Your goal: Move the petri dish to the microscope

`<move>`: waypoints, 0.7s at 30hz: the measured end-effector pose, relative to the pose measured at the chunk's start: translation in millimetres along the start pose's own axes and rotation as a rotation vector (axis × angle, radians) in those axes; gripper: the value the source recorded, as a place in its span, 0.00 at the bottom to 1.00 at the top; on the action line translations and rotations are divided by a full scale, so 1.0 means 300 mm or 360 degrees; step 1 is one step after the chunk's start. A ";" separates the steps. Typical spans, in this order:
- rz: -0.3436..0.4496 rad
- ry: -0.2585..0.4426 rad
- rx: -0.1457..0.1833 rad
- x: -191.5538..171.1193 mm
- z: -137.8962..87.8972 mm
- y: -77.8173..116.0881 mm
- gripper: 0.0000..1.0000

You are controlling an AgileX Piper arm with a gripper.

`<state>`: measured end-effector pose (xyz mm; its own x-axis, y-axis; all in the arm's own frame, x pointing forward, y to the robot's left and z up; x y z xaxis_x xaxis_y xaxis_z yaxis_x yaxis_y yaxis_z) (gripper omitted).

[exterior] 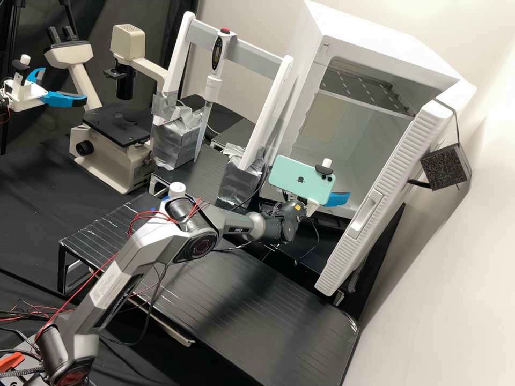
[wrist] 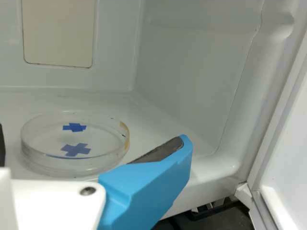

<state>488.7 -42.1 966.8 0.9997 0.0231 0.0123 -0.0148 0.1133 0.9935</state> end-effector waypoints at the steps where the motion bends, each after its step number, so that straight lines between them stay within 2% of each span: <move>1: 0.0002 0.0001 0.0002 0.002 0.001 0.000 1.00; 21: 0.0015 -0.0009 -0.0004 0.015 0.005 0.009 1.00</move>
<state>493.3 -43.1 969.8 0.9996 0.0185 0.0221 -0.0241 0.1157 0.9930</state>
